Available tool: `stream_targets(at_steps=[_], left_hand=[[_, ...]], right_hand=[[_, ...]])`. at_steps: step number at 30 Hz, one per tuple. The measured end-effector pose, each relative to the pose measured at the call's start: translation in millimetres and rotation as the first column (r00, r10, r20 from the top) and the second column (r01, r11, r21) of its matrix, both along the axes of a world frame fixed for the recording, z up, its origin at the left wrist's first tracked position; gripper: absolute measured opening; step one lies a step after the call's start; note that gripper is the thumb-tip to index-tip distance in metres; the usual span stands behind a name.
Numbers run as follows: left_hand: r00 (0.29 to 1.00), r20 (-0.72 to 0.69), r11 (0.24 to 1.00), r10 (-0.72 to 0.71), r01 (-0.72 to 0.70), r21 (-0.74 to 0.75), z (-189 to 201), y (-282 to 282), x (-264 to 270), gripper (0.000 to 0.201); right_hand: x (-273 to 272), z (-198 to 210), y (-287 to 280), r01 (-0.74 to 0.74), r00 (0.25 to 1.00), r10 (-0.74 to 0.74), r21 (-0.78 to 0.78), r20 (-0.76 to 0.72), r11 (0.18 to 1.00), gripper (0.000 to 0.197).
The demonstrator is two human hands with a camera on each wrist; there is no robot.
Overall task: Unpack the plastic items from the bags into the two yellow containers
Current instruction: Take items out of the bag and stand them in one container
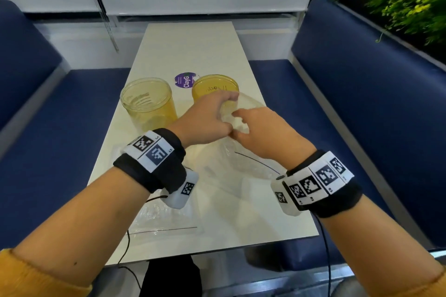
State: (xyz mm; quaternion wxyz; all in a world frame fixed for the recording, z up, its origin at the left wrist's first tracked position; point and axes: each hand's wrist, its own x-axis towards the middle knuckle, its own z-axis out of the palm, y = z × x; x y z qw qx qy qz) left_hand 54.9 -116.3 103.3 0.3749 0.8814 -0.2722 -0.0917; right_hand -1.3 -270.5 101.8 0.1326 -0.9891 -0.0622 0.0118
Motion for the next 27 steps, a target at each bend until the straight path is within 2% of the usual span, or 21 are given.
stream_targets(at_steps=[1,3,7,10,14,17,19,22,24,26,27], left_hand=[[1.000,0.003,1.000,-0.002,0.002,-0.021,-1.5,1.5,-0.1,0.071],[1.000,0.024,0.999,-0.013,0.014,-0.038,-4.8,3.1,-0.7,0.068],[0.997,0.067,0.998,-0.044,0.047,-0.050,-15.0,0.4,-4.2,0.066],[0.995,0.046,0.992,-0.092,0.096,-0.082,-22.8,-3.1,-9.6,0.070],[0.985,0.095,0.983,-0.146,0.155,-0.096,-33.9,-7.9,-17.3,0.084],[0.984,0.126,0.982,-0.125,0.140,-0.123,-42.5,-14.4,-22.5,0.097],[0.986,0.145,0.973,-0.085,0.114,-0.203,-50.6,-19.8,-25.2,0.096],[0.981,0.193,0.950,0.023,0.039,-0.311,-59.0,-31.5,-27.9,0.081],[0.973,0.201,0.919,0.112,-0.025,-0.394,-60.9,-40.3,-26.0,0.054],[0.966,0.189,0.873,0.174,-0.063,-0.484,-62.2,-45.0,-21.3,0.030],[0.966,0.174,0.854,0.194,-0.079,-0.515,-62.4,-45.8,-19.4,0.027]], right_hand=[[0.2,-2.9,-3.6,0.006,0.996,-0.010,-0.048,-0.093,0.999,0.057],[-0.6,-9.5,-9.9,-0.010,0.984,-0.013,-0.129,-0.180,0.992,0.061],[-6.1,-18.6,-14.0,-0.020,0.992,0.000,-0.162,-0.126,0.986,0.045],[-6.5,-23.2,-15.4,0.022,0.996,-0.032,-0.110,-0.088,0.994,0.035],[-9.4,-20.0,-20.4,0.124,0.991,-0.124,0.012,-0.046,0.992,0.035],[-16.1,-1.4,-21.1,0.146,0.988,-0.151,0.131,0.029,0.981,0.029],[-20.4,14.8,-20.7,0.127,0.986,-0.144,0.183,0.086,0.975,0.024],[-23.1,36.0,-22.7,0.069,0.978,-0.125,0.304,0.168,0.950,0.016],[-22.8,43.1,-22.4,0.029,0.969,-0.120,0.382,0.215,0.924,0.014],[-20.2,41.1,-19.9,-0.013,0.955,-0.139,0.503,0.264,0.864,0.030],[-18.5,37.1,-18.5,-0.027,0.948,-0.156,0.561,0.277,0.827,0.042]])
